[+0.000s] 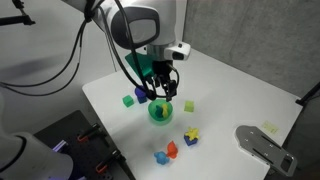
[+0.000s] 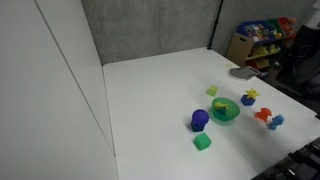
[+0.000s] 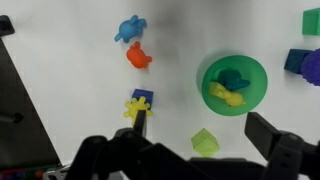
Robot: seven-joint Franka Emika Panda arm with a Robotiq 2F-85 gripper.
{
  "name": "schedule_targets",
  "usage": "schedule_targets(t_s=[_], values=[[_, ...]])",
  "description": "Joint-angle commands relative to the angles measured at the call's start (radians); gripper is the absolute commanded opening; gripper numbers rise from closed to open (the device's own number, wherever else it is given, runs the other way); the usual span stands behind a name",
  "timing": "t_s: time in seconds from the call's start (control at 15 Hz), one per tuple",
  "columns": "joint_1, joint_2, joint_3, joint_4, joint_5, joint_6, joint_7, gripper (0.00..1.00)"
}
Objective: Put the orange object in the green bowl.
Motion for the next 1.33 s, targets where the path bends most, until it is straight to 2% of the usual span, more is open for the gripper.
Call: schedule_targets(t_s=[0.0,0.33,0.67,1.07,1.27], values=[[-0.024,0.085,-0.034,0.006,-0.027,0.079,-0.011,1.0],[-0.045,0.221,-0.077,-0.015,-0.06,0.234,-0.007,1.0],[-0.04,0.386,-0.13,-0.015,-0.126,0.341,0.031,1.0],[0.031,0.603,-0.236,0.033,-0.232,0.462,0.126,1.0],[0.078,0.696,-0.274,0.072,-0.226,0.482,0.151,1.0]])
